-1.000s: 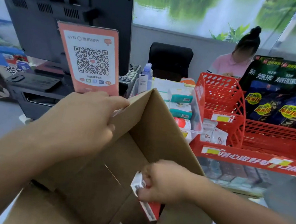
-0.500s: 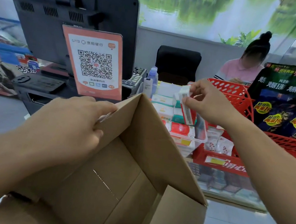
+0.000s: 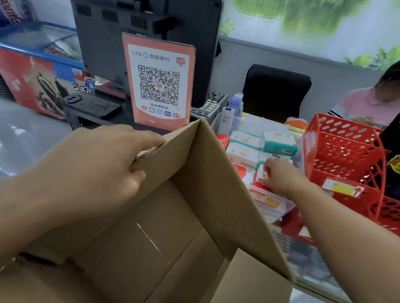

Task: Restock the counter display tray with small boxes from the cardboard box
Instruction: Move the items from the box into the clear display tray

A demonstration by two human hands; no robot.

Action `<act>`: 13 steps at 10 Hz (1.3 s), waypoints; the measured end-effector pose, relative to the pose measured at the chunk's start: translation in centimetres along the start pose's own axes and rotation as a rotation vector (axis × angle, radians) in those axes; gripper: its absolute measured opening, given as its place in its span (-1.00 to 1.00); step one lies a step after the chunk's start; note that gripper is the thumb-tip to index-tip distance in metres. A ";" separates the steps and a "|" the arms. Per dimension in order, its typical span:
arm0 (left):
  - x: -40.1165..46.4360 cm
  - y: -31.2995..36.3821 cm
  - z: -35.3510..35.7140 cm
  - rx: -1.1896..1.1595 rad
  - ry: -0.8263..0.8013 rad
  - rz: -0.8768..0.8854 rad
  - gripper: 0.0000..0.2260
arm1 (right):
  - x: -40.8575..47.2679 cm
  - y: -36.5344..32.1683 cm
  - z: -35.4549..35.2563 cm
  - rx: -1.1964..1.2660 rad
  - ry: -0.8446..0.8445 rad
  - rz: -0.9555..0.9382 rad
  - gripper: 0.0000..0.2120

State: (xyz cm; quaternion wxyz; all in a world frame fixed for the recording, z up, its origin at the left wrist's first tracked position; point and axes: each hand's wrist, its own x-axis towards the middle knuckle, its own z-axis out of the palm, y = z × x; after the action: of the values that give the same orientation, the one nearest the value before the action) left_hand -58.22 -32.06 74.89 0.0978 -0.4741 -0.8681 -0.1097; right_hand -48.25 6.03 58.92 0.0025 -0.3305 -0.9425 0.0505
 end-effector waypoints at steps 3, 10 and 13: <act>-0.9 1.2 0.3 -0.027 -0.054 -0.006 -0.45 | -4.2 -4.5 -4.3 0.226 0.447 -0.190 -0.73; -0.3 6.9 0.1 -0.038 0.047 0.128 -0.50 | -22.5 -14.4 5.6 -0.373 -0.565 -0.721 -0.64; -1.0 6.6 0.9 -0.001 0.048 0.132 -0.48 | -35.3 -12.2 22.3 -0.185 -0.572 -0.831 -0.65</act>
State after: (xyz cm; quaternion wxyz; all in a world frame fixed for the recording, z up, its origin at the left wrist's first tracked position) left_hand -52.11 -29.17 74.44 0.1252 -0.5278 -0.8322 -0.1148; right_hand -29.11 -27.55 38.93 -0.2649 0.1005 -0.9577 0.0502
